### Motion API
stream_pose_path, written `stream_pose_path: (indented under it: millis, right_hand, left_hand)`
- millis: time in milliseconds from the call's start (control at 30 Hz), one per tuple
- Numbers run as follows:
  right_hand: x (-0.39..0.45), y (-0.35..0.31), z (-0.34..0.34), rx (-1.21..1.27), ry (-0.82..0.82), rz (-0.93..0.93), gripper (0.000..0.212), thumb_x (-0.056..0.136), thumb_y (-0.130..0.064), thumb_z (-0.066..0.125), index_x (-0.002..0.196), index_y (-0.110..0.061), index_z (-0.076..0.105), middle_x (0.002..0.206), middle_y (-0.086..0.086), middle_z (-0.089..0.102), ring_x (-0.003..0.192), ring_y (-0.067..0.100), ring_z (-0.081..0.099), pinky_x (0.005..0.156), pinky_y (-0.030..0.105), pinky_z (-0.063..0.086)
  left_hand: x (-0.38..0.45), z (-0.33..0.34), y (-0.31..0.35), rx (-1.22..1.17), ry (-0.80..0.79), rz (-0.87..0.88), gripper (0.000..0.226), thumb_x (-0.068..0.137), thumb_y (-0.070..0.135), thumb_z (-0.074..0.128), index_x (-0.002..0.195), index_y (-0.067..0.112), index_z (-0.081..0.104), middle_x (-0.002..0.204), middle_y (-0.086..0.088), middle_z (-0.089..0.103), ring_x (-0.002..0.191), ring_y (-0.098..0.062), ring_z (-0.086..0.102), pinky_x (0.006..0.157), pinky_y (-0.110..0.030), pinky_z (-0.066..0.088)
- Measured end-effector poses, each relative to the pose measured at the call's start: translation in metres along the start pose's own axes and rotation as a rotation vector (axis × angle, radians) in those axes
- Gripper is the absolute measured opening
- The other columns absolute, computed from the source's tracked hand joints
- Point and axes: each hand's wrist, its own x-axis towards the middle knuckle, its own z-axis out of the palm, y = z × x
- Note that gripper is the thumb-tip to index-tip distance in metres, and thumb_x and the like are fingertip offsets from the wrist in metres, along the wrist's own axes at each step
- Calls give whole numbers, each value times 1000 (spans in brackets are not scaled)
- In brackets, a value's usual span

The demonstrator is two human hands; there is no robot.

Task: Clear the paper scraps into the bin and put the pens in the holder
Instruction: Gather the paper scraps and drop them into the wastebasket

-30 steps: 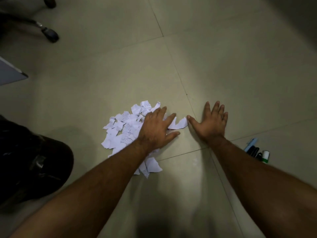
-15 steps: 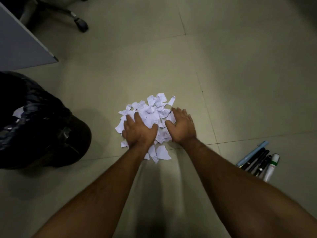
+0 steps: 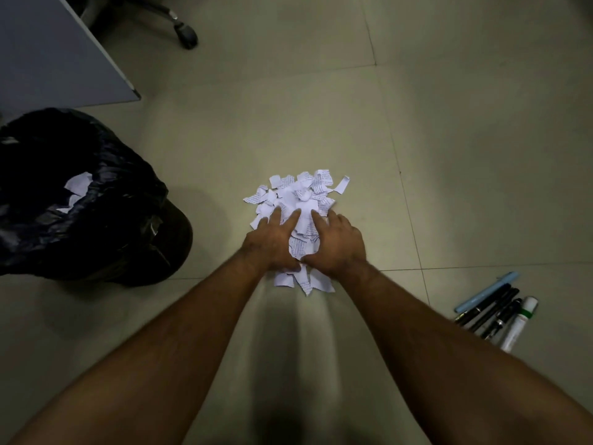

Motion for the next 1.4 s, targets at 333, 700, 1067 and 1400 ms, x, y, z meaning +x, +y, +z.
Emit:
stream_pose_path:
  millis: [333, 700, 1067, 1400]
  right_hand:
    - [-9, -16, -10, 54, 43, 53, 27, 90, -26, 55, 114, -26, 68, 119, 8, 60, 107, 31, 59, 78, 33, 48]
    - [0, -10, -18, 438, 161, 209, 21, 93, -18, 56, 106, -12, 71, 107, 13, 72, 100, 36, 64, 78, 31, 46]
    - [-8, -16, -42, 722, 254, 458, 19, 91, -22, 63, 97, -7, 73, 99, 15, 74, 93, 36, 66, 77, 33, 49]
    - [9, -110, -152, 852, 310, 356, 17, 89, -18, 59, 81, -5, 68, 69, 4, 62, 69, 26, 56, 57, 28, 40]
  left_hand:
    - [-11, 11, 20, 11, 254, 73, 24, 91, 32, 58, 112, 23, 63, 108, -8, 61, 96, -30, 62, 75, -37, 51]
    - [-8, -22, 17, -497, 420, -217, 18, 86, 10, 55, 94, 11, 71, 102, -14, 72, 86, -31, 62, 69, -25, 39]
    - [-15, -49, 8, -627, 437, -342, 18, 85, 6, 58, 93, 15, 72, 96, -9, 72, 90, -31, 65, 69, -24, 42]
    - [-61, -170, -36, -622, 568, -382, 24, 81, 2, 53, 87, 14, 73, 91, -1, 73, 80, -26, 64, 65, -26, 49]
